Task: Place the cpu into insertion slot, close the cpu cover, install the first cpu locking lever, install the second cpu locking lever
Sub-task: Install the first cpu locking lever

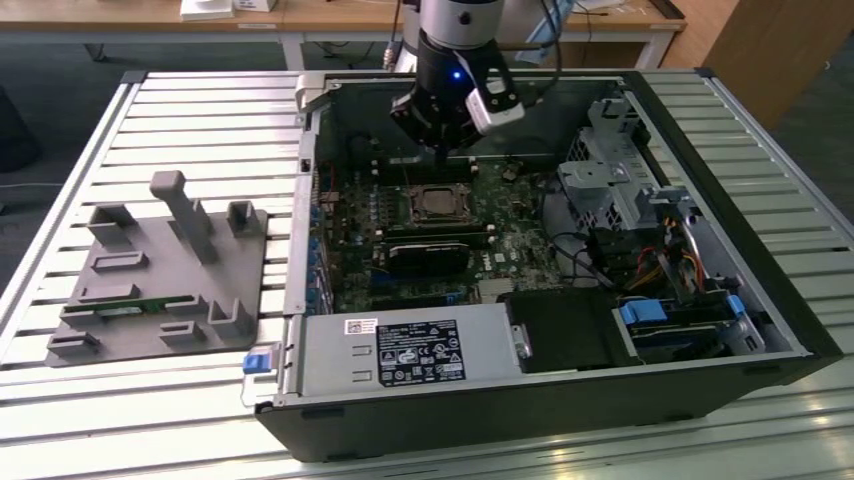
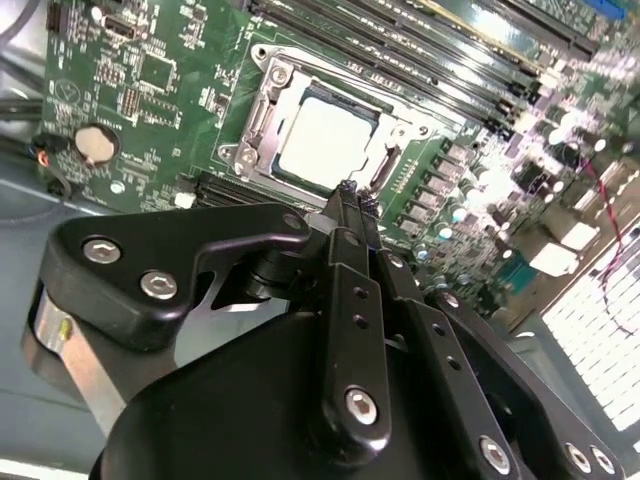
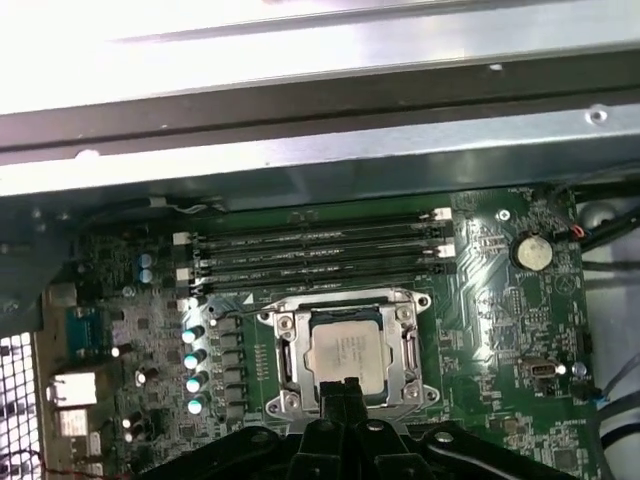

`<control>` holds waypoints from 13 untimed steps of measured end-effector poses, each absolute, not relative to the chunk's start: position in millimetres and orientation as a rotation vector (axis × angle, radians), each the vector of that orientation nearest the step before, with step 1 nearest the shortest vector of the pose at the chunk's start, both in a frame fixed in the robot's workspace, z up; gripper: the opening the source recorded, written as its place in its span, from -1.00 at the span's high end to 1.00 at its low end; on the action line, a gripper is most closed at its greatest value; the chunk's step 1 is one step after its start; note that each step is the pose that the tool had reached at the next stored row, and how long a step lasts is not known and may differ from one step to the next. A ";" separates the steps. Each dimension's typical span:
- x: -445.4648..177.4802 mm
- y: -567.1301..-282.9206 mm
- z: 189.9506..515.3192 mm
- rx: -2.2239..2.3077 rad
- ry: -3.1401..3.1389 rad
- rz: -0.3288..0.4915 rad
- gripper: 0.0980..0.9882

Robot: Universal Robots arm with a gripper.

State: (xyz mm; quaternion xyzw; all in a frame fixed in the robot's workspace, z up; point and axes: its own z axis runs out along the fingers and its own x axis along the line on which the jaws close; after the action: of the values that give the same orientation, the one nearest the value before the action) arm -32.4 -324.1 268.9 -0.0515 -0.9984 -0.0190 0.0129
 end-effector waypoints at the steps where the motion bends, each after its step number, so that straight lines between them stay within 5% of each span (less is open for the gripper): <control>1: -32.4 -324.1 268.9 -0.141 -3.112 -0.059 0.98; 13: -35.1 -325.3 268.5 -0.018 -3.126 -0.066 0.98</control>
State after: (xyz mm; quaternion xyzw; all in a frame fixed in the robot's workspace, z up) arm -35.1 -325.3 268.5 -0.0057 -0.9997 -0.0212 0.0073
